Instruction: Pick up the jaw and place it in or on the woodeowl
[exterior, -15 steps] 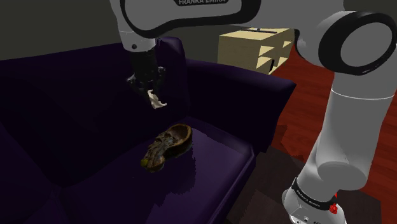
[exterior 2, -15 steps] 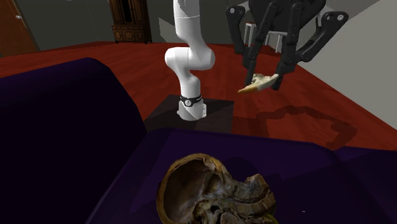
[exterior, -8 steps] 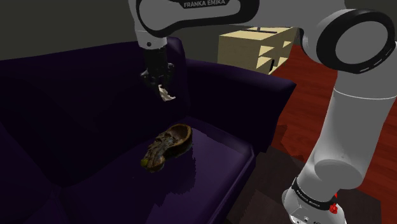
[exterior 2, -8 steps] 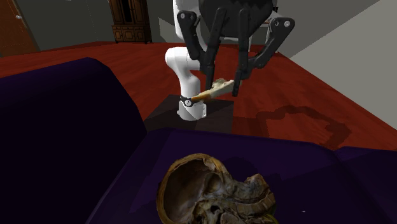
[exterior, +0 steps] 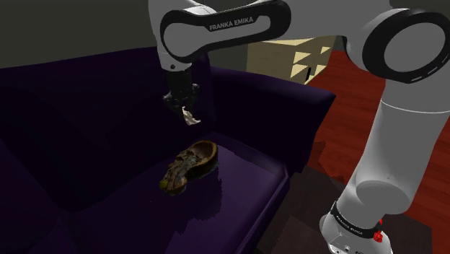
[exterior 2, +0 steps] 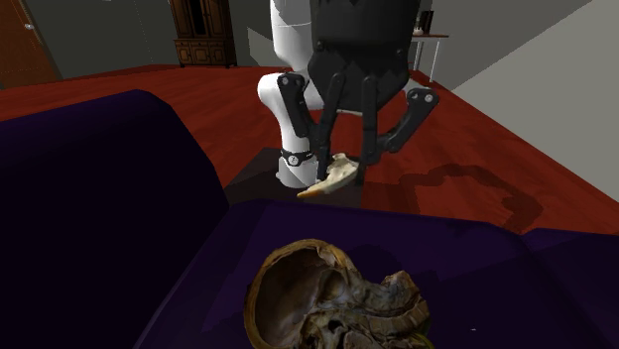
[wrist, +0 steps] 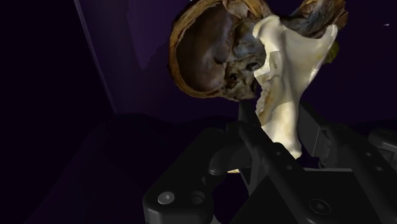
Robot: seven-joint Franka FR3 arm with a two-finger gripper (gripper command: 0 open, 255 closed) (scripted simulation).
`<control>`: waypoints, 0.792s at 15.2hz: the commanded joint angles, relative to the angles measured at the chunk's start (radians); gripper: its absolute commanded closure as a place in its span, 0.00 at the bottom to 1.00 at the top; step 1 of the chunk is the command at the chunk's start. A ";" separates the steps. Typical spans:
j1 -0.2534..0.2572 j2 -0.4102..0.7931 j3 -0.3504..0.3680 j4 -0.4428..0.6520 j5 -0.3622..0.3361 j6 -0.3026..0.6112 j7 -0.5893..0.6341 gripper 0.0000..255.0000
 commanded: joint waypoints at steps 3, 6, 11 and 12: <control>-0.002 0.000 -0.001 -0.054 -0.001 0.054 0.005 1.00; -0.002 0.000 -0.001 -0.067 -0.002 0.068 0.006 1.00; -0.002 0.000 -0.001 -0.067 -0.002 0.068 0.006 1.00; -0.002 0.000 -0.001 -0.067 -0.002 0.068 0.006 0.00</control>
